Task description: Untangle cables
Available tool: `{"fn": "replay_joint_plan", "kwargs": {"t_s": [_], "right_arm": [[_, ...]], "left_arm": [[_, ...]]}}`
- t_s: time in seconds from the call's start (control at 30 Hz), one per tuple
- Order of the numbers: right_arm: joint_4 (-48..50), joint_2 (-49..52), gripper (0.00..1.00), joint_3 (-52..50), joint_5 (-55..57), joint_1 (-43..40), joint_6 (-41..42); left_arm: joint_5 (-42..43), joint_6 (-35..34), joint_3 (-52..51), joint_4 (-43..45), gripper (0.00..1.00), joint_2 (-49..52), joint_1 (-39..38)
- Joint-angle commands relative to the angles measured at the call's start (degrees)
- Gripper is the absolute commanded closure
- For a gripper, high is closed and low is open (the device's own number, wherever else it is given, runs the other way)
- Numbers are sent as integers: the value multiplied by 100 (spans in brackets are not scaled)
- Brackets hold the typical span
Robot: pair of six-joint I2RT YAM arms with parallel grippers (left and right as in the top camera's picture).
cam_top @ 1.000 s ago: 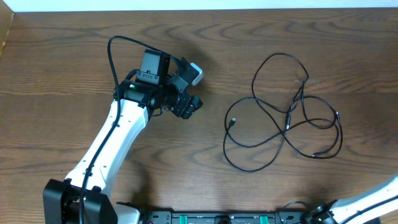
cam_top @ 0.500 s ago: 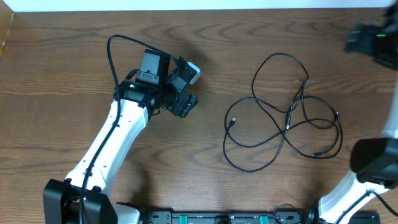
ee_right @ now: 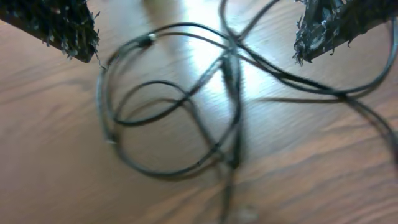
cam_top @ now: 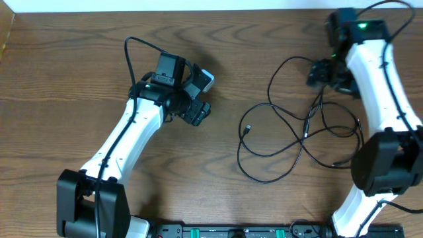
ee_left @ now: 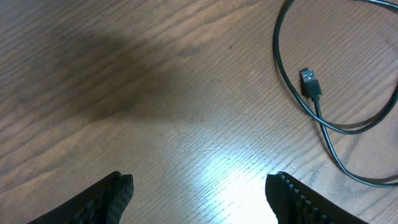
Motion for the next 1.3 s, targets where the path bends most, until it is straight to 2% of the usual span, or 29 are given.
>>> {"fn": "replay_joint_plan", "kwargs": {"t_s": [0.0, 0.2, 0.5, 0.67, 0.9, 0.93, 0.97, 1.0, 1.27], "right_arm": [[149, -15, 1, -195, 92, 533, 380], [251, -15, 1, -258, 157, 1005, 664], [343, -15, 1, -638, 503, 931, 999], [763, -15, 1, -1244, 518, 872, 1235], [1838, -15, 3, -2074, 407, 870, 1384], [1980, -15, 18, -2170, 387, 866, 1381], [2052, -15, 41, -2216, 385, 857, 1381], [2094, -15, 98, -2243, 385, 841, 1381], [2039, -212, 99, -1950, 179, 693, 892]], "left_arm": [[-52, 35, -37, 4, 27, 35, -13], [-52, 39, -37, 2, 27, 35, -13], [-50, 39, -35, 2, 27, 35, -13], [-50, 37, -37, 0, 27, 35, -13], [-48, 35, -37, -42, 27, 35, -13], [-48, 35, -37, -42, 26, 35, -13], [-48, 35, -37, -42, 27, 35, -13], [-44, 35, -37, -42, 27, 35, -13], [-31, 35, -37, -44, 27, 35, -13]]}}
